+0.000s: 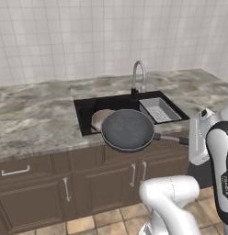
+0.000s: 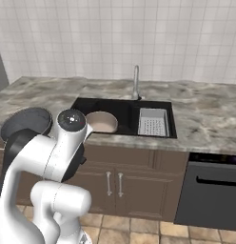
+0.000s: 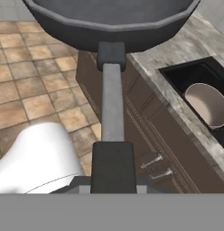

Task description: Move the pot and pan from the stove into the sink.

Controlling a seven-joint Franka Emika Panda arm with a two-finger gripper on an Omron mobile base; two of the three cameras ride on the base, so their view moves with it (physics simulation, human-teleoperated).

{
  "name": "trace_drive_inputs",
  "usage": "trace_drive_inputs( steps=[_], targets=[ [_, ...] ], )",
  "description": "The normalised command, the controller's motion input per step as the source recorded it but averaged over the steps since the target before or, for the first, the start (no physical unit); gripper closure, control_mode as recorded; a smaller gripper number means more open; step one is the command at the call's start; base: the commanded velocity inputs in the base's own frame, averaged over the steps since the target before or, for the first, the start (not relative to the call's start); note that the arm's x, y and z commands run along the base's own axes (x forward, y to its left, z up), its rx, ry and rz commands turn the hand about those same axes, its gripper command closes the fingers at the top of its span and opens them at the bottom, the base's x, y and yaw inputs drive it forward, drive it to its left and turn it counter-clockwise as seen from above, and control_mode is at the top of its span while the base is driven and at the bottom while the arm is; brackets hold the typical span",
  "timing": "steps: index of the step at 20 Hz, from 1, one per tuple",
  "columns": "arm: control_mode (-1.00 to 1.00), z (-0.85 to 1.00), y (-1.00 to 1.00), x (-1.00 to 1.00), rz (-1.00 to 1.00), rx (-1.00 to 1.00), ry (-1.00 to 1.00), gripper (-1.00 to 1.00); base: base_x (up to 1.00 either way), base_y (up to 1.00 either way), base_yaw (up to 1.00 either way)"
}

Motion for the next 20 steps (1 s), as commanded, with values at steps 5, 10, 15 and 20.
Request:
trace_drive_inputs(
  steps=[5,10,15,20],
  targets=[
    [1.00,0.00,0.00,0.00,0.00,0.00,0.00,1.00,0.74,0.00,0.00],
    [1.00,0.00,0.00,0.00,0.00,0.00,0.00,1.00,0.63,0.01,-0.01],
    [1.00,0.00,0.00,0.00,0.00,0.00,0.00,1.00,0.17,0.01,-0.01],
    [-1.00,-0.01,0.00,0.18,-0.01,0.00,0.01,1.00,0.00,0.00,0.00]
  ],
)
